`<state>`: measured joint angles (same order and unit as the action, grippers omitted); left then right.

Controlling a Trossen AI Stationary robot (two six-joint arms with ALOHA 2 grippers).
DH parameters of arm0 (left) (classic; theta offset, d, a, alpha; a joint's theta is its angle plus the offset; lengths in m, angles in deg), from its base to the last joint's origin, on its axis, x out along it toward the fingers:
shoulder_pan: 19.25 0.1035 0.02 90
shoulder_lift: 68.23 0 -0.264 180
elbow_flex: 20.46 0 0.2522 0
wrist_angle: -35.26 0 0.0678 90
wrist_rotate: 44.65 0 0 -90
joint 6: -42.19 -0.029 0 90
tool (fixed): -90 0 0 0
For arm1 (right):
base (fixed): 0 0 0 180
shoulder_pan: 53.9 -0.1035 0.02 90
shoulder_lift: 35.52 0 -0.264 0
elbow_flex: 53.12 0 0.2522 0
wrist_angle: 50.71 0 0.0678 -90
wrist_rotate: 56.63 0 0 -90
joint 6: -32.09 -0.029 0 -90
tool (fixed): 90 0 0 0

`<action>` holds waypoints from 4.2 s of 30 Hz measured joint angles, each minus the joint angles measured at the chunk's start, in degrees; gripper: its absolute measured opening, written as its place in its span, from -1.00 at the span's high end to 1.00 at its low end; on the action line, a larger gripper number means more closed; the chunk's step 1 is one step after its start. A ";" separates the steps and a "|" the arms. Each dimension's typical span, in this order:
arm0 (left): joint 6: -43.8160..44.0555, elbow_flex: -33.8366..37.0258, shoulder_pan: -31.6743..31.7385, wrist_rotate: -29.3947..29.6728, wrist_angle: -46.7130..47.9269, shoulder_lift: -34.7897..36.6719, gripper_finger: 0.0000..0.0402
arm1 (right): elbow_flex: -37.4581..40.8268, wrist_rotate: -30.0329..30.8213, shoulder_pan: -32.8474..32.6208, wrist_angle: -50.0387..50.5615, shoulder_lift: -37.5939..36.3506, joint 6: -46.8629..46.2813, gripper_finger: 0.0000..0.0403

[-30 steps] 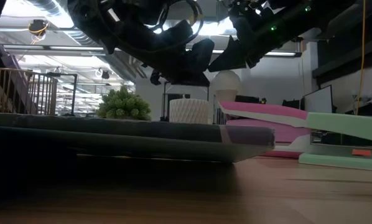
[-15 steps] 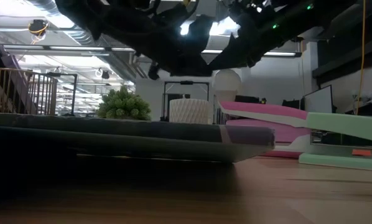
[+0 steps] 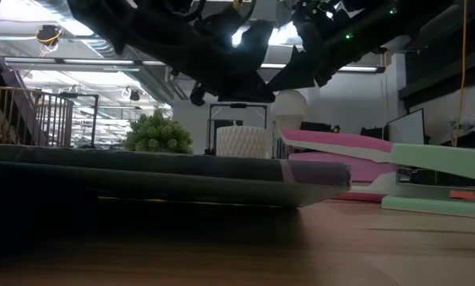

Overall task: Screw lightbulb
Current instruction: Insert the lightbulb into the lamp

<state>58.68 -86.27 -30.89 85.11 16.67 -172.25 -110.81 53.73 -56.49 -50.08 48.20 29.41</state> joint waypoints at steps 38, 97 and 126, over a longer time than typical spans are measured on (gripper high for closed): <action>-4.65 -0.13 4.35 -0.11 -10.20 -4.79 1.00 | 0.00 0.44 0.04 0.09 -0.07 0.02 0.86; -6.49 -0.07 -0.37 2.83 -6.09 -4.74 0.99 | -0.13 0.60 -0.02 -5.10 3.15 0.05 0.86; -6.47 -0.07 0.94 -1.56 -7.75 -4.74 0.99 | -0.07 4.62 -0.04 -3.21 3.19 -0.52 0.86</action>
<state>52.21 -86.34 -29.95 83.55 8.92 -177.00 -110.87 58.34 -56.53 -53.28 51.39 28.89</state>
